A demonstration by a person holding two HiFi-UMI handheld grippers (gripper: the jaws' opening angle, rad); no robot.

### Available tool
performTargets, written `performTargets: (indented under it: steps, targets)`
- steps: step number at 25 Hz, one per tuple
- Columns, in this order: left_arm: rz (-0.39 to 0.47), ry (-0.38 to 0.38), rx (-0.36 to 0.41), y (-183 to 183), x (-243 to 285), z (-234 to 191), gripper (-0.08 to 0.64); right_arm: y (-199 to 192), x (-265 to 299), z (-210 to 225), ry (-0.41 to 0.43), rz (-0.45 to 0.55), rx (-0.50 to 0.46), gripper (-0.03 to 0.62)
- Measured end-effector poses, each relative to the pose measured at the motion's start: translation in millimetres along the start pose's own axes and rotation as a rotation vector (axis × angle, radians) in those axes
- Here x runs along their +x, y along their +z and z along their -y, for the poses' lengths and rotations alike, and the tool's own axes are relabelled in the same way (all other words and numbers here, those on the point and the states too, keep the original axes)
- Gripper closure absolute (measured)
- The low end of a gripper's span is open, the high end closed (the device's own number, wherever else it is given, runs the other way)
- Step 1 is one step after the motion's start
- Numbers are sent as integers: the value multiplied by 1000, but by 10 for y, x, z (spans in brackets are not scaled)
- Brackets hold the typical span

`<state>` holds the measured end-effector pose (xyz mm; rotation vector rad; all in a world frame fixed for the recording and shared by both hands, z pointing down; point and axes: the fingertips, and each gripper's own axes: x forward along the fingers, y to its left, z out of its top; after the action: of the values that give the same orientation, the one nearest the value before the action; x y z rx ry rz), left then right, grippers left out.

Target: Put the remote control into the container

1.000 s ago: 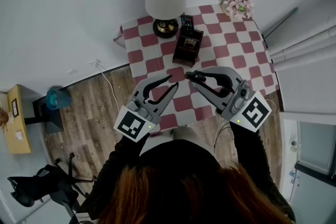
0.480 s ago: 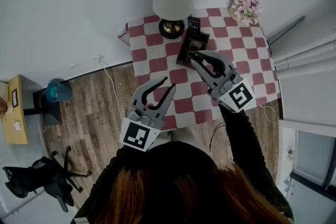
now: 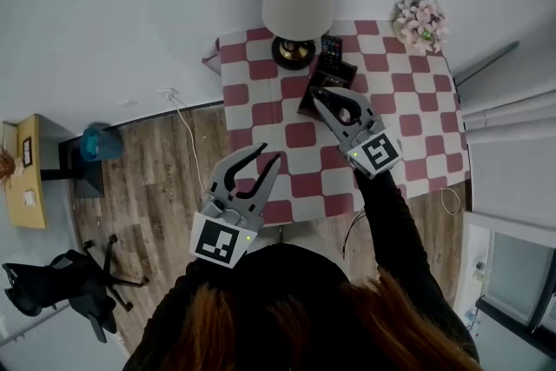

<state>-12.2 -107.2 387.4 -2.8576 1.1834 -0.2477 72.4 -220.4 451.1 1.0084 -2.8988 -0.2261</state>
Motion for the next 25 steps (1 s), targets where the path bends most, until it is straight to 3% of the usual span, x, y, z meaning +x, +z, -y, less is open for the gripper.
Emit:
performTargets:
  steps: [2, 8, 15, 25]
  targets:
    - [-5, 13, -38, -18, -11, -16, 466, -85, 36, 23, -2, 3, 2, 525]
    - [11, -22, 4, 48, -11, 40, 466, -373, 91, 26, -2, -30, 22, 525]
    - [51, -75, -18, 94, -10, 136, 466, -528, 96, 15, -43, -58, 23, 525]
    - [53, -82, -21, 100, -27, 193, 477, -683, 16, 20, -76, -145, 5, 525]
